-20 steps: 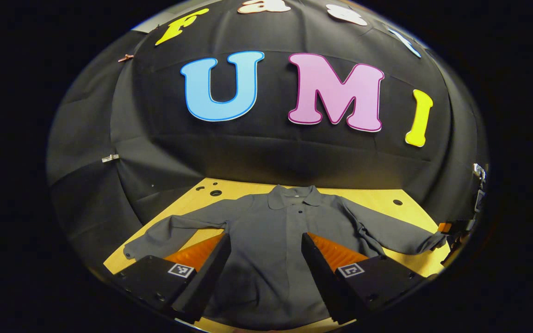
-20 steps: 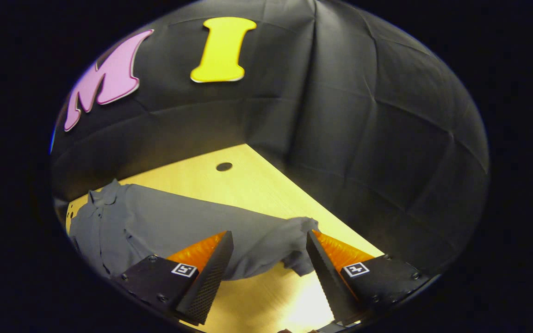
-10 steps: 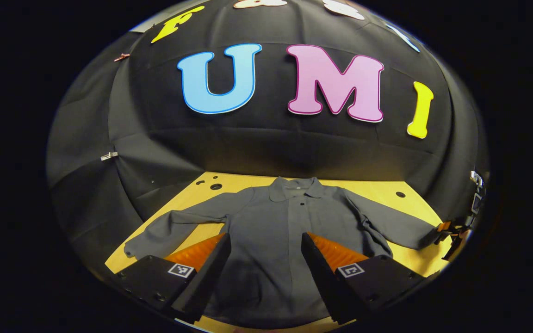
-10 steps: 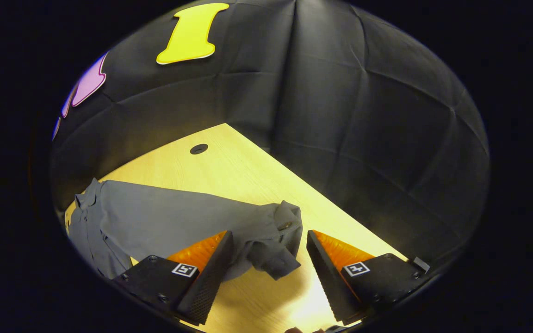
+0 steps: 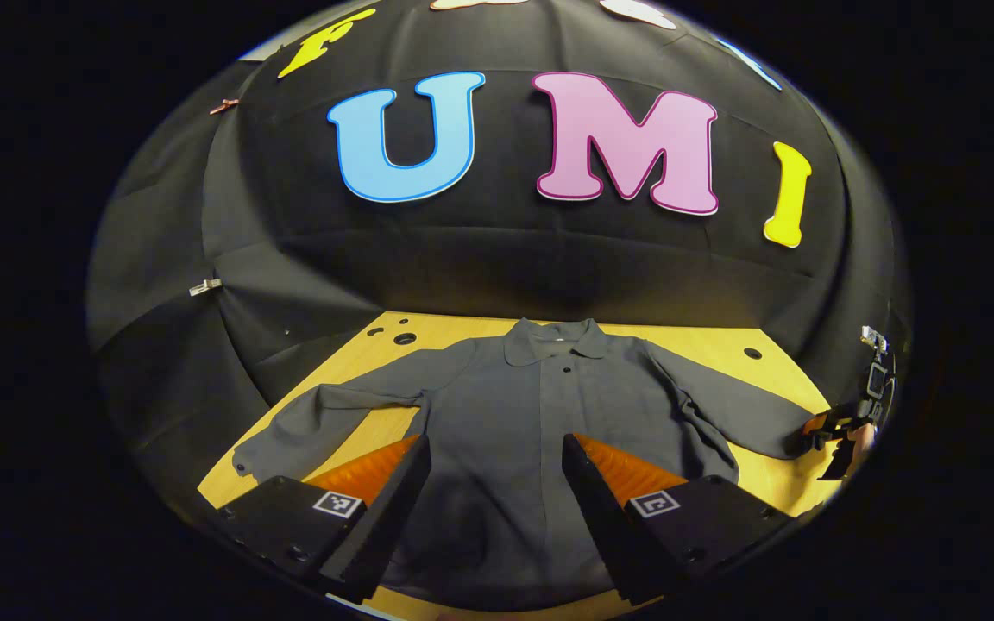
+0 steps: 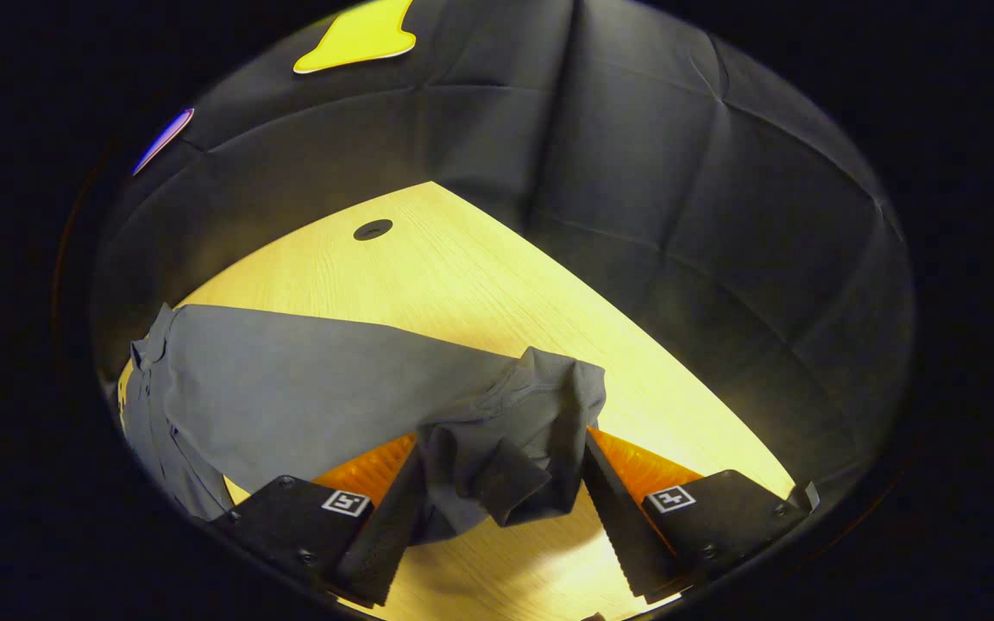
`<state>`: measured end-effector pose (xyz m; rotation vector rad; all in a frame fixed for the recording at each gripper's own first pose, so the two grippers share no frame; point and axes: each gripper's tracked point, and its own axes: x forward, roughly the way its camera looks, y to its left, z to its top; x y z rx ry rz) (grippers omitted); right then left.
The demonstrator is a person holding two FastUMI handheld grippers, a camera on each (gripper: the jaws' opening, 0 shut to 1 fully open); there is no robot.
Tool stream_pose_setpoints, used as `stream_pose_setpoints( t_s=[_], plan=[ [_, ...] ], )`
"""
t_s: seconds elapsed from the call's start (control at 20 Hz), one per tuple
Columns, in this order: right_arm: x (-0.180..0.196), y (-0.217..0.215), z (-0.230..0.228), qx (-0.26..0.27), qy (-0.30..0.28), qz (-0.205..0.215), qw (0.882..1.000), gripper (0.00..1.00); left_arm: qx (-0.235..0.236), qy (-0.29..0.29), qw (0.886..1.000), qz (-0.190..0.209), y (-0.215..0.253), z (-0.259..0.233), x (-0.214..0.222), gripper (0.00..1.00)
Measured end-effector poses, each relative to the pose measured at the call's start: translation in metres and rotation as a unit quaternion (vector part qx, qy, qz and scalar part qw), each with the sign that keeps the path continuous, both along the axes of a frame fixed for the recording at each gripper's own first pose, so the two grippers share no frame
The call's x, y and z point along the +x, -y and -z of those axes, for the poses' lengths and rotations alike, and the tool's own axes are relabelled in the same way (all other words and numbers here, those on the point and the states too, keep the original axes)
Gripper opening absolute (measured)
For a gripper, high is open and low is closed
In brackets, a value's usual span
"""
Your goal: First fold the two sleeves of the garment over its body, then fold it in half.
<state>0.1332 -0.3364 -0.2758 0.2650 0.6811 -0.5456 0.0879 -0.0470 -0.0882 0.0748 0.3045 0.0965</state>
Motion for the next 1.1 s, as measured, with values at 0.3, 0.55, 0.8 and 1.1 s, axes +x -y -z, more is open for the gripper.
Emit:
stream_pose_setpoints(
  t_s=[0.3, 0.55, 0.8, 1.1],
  plan=[
    [0.007, -0.003, 0.001, 0.011, 0.002, -0.009, 1.000, 0.48, -0.001, -0.008, 1.000, 0.001, 0.002, 0.007, 0.001, 0.96],
    [0.008, -0.009, -0.004, 0.041, 0.010, -0.027, 0.999, 0.00, -0.002, -0.012, 1.000, -0.005, -0.003, 0.011, -0.001, 0.97],
    [0.012, -0.017, -0.037, 0.014, 0.026, -0.050, 0.998, 0.00, -0.004, -0.013, 1.000, -0.012, -0.017, 0.010, -0.008, 0.96],
    [0.037, -0.054, -0.110, -0.044, 0.059, -0.116, 0.991, 0.00, -0.004, -0.017, 0.999, -0.042, -0.049, 0.011, -0.021, 0.97]
  ],
)
